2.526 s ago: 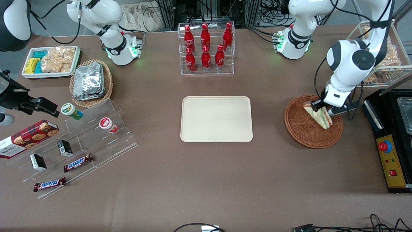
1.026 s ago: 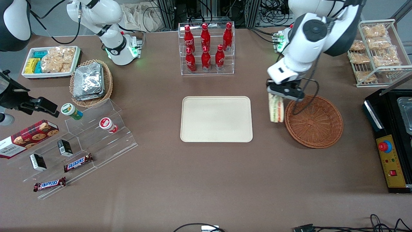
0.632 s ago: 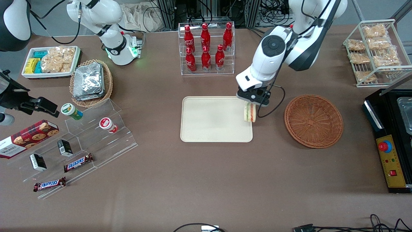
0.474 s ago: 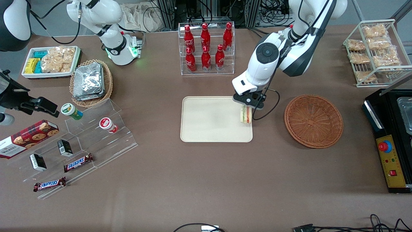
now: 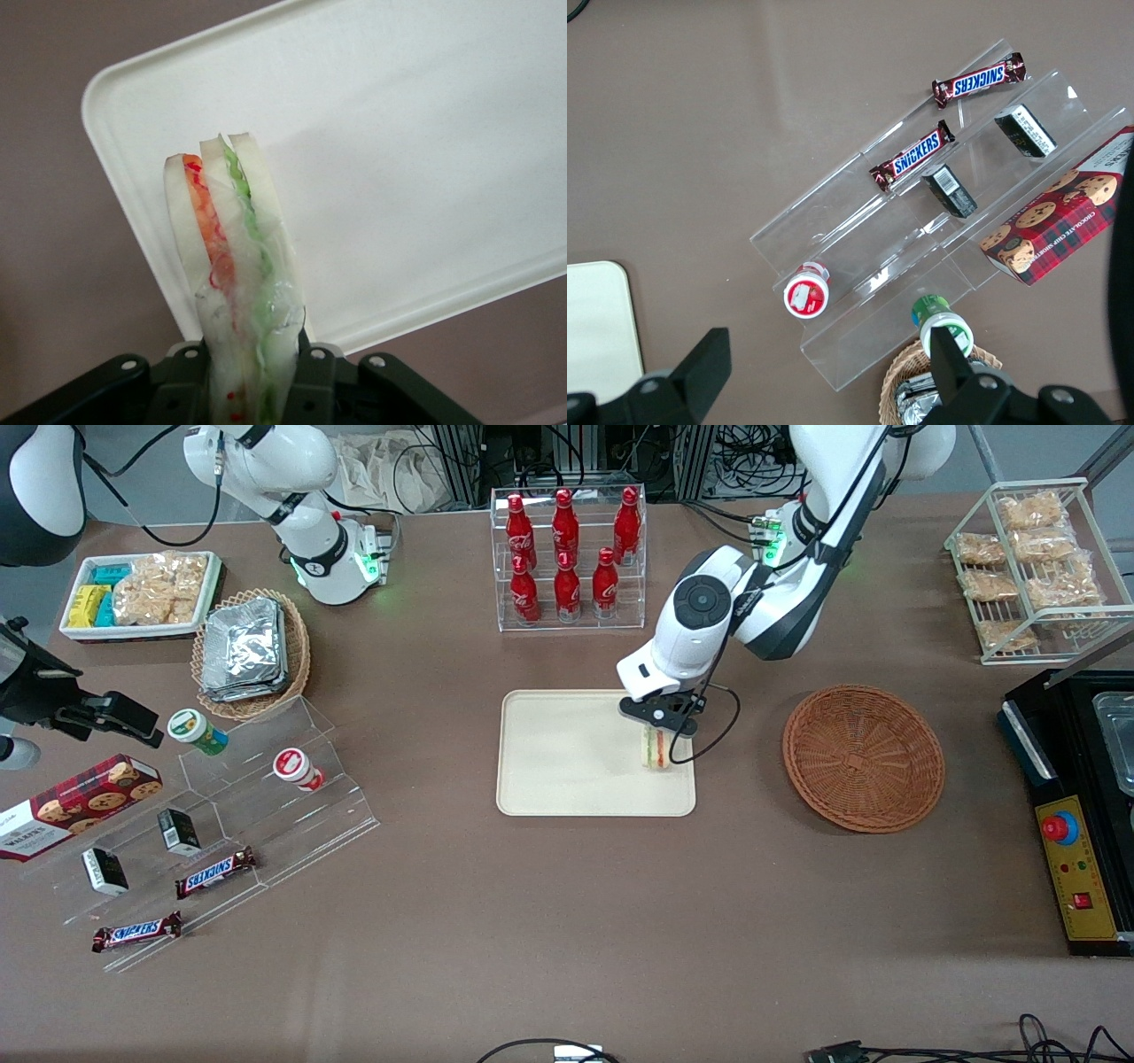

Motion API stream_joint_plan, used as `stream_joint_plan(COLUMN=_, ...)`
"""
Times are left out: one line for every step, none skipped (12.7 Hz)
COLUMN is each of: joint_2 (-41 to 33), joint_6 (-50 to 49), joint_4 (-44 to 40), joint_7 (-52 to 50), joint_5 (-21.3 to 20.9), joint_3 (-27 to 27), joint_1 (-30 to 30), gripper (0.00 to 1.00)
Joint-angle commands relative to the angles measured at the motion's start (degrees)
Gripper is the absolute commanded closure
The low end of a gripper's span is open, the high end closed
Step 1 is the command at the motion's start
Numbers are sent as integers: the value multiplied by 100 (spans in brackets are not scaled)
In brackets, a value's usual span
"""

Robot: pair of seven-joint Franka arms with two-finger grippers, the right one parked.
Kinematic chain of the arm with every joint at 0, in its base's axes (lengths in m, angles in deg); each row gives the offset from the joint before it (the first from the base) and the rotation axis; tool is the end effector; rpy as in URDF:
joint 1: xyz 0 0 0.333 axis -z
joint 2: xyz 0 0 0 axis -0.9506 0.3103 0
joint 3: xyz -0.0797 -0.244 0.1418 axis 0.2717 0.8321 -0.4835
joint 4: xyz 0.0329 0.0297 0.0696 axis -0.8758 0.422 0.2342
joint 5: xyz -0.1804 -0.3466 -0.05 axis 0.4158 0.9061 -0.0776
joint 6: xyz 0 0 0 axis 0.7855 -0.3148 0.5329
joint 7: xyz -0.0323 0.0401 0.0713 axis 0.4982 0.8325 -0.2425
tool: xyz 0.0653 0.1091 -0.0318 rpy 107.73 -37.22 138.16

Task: Place sandwich from basket to tray
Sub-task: 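Lower the sandwich onto the tray and open the left gripper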

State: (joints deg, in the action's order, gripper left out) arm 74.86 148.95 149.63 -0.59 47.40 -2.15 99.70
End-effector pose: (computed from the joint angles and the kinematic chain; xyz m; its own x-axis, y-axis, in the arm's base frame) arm 0.4169 -0.3672 0.2379 0.9330 -0.3586 -0.0284 -0.3562 -0.9320 0.0671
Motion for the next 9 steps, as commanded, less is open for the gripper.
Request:
stream_joint_plan(joint_2=265, joint_6=166, joint_4=-108, joint_7=-239, joint_5=-80, joint_3=-45, joint_1=176, gripper=71)
stream_joint_plan(joint_2=370, joint_6=227, joint_4=-108, joint_7=-239, joint_5=-80, joint_3=-54, joint_1=219, gripper=71)
stream_joint_plan(joint_2=476, joint_6=332, joint_4=-99, joint_7=-256, joint_5=-80, joint_3=-63, joint_1=298, gripper=71)
stream_joint_plan(joint_2=547, joint_6=394, joint_4=-99, joint_7=-300, joint_5=-159, joint_3=-71, joint_1=316, gripper=71)
stream_joint_plan(joint_2=608, joint_6=394, joint_4=-99, joint_7=-440, joint_5=-368, joint_3=-71, joint_1=308, gripper=71)
stream_joint_plan(joint_2=670, joint_6=403, joint_4=-108, joint_7=-572, joint_5=-536, joint_3=-71, joint_1=316, gripper=71)
stream_joint_plan(joint_2=740, joint_6=438, joint_4=-116, joint_7=-660, joint_5=-668, joint_3=-71, joint_1=308, gripper=71)
stream_joint_plan(joint_2=758, joint_6=438, joint_4=-116, joint_7=-704, joint_5=-730, joint_3=-80, joint_1=307, gripper=71)
stream_joint_plan(joint_2=767, joint_6=438, joint_4=-116, joint_7=-705, joint_5=-748, joint_3=-80, joint_1=307, gripper=70)
